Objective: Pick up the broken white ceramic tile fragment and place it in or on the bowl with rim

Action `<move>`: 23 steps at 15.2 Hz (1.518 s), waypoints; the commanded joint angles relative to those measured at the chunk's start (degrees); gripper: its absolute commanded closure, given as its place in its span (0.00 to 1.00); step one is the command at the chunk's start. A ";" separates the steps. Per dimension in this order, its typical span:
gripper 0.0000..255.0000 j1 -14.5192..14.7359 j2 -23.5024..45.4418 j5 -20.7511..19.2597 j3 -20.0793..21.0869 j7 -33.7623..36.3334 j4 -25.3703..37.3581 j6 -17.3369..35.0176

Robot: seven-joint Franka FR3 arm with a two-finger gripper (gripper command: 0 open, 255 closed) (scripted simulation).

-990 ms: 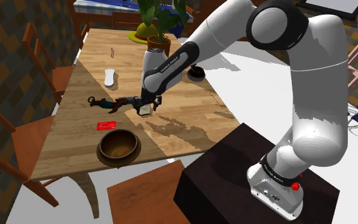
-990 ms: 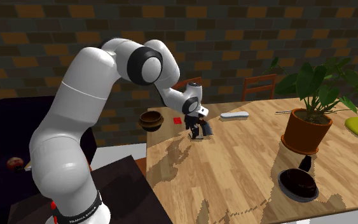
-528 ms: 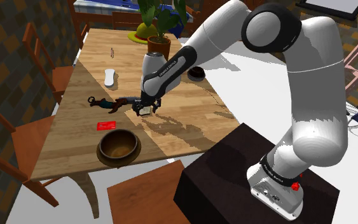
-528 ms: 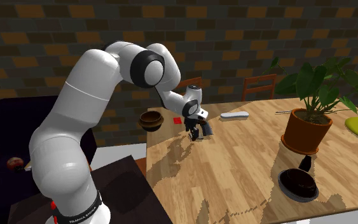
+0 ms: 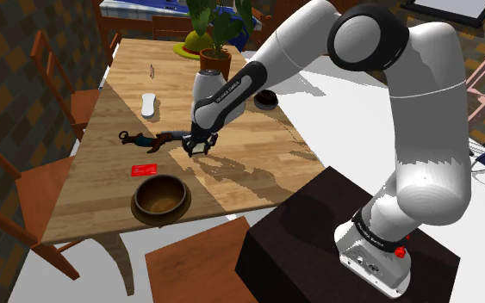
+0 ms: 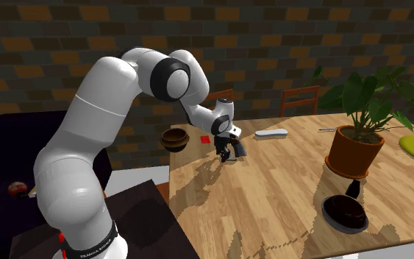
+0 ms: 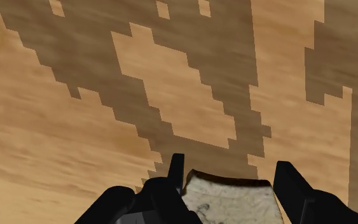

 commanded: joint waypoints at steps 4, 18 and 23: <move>1.00 0.06 0.34 0.02 0.11 -0.08 0.02 0.29; 1.00 -0.84 -7.63 1.25 1.31 -0.32 -1.13 -6.50; 1.00 -1.15 -10.33 1.75 1.69 -0.46 -0.96 -9.35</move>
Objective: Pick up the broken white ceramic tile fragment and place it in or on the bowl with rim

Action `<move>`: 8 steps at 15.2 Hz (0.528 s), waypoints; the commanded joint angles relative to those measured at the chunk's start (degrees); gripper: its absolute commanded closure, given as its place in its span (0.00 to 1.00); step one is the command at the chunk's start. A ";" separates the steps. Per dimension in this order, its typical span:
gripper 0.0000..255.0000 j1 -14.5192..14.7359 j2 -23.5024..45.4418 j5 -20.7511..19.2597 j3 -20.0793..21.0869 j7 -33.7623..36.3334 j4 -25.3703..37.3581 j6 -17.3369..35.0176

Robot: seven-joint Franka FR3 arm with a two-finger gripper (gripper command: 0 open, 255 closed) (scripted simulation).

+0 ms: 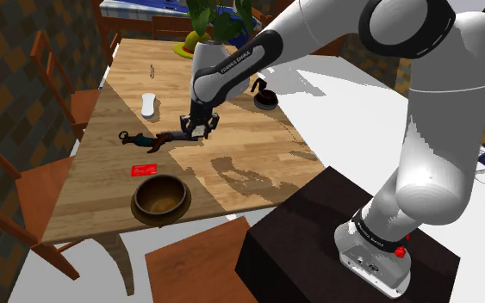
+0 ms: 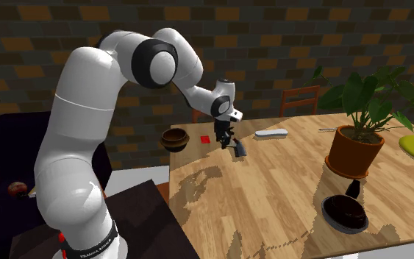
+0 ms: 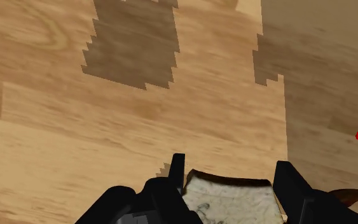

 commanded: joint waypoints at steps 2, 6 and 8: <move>1.00 -0.11 -1.65 0.29 0.23 0.02 0.19 -1.84; 1.00 -0.31 -3.61 0.68 0.48 -0.08 0.65 -4.24; 1.00 -0.40 -4.56 0.87 0.59 -0.13 0.93 -5.45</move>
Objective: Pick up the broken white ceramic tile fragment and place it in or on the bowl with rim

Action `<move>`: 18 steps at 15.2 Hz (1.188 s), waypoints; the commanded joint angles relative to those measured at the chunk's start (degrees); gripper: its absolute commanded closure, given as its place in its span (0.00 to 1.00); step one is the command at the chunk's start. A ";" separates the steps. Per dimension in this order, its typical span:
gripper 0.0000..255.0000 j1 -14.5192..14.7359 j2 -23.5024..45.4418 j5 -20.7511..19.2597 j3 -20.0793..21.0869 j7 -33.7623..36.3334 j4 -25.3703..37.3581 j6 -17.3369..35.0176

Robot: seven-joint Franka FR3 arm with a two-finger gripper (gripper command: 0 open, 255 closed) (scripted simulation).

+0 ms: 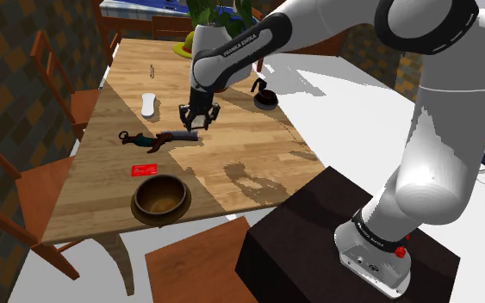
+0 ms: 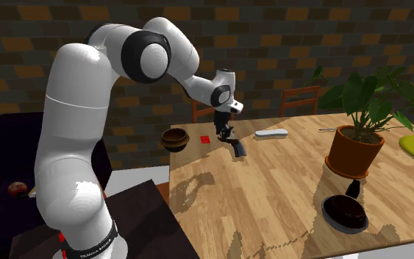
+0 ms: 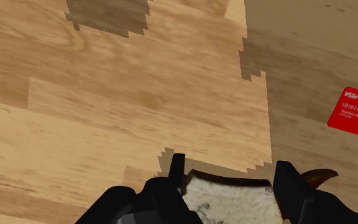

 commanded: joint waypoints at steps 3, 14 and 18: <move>1.00 -0.20 -1.73 0.36 0.19 -0.13 0.76 -2.49; 1.00 4.90 -7.99 0.22 2.96 8.15 -5.82 -1.63; 1.00 8.08 -9.83 -0.25 4.63 13.39 -8.48 -0.55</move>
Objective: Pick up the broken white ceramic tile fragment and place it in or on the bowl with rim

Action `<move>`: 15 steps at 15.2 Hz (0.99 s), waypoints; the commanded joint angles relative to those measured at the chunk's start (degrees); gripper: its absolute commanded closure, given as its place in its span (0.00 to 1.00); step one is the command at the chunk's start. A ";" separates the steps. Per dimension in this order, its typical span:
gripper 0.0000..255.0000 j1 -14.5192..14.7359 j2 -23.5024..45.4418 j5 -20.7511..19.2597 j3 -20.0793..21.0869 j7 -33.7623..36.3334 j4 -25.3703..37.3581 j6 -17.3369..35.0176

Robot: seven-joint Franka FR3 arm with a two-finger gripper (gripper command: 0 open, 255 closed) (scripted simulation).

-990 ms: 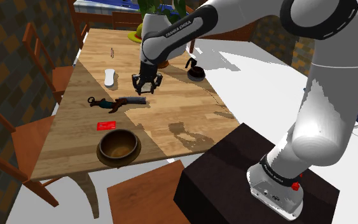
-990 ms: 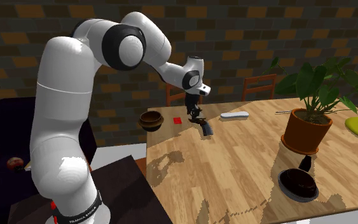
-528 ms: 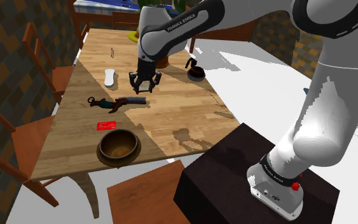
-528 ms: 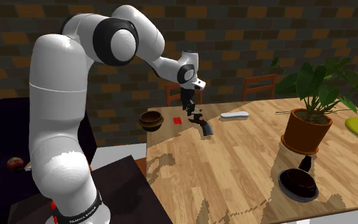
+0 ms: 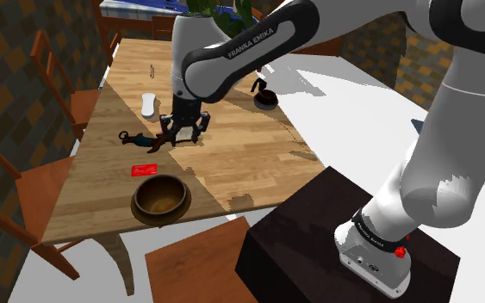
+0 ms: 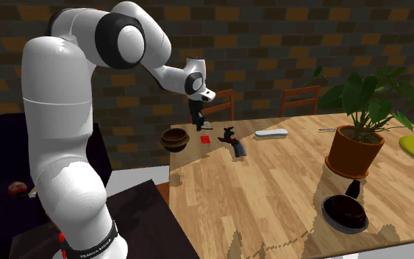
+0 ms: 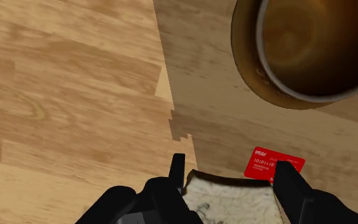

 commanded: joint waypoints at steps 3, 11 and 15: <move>1.00 3.30 -1.40 -0.63 1.72 5.57 -2.07 0.92; 1.00 10.31 -1.71 -2.88 5.10 17.41 -2.59 1.34; 1.00 12.09 0.05 -4.32 5.44 20.46 -2.85 3.25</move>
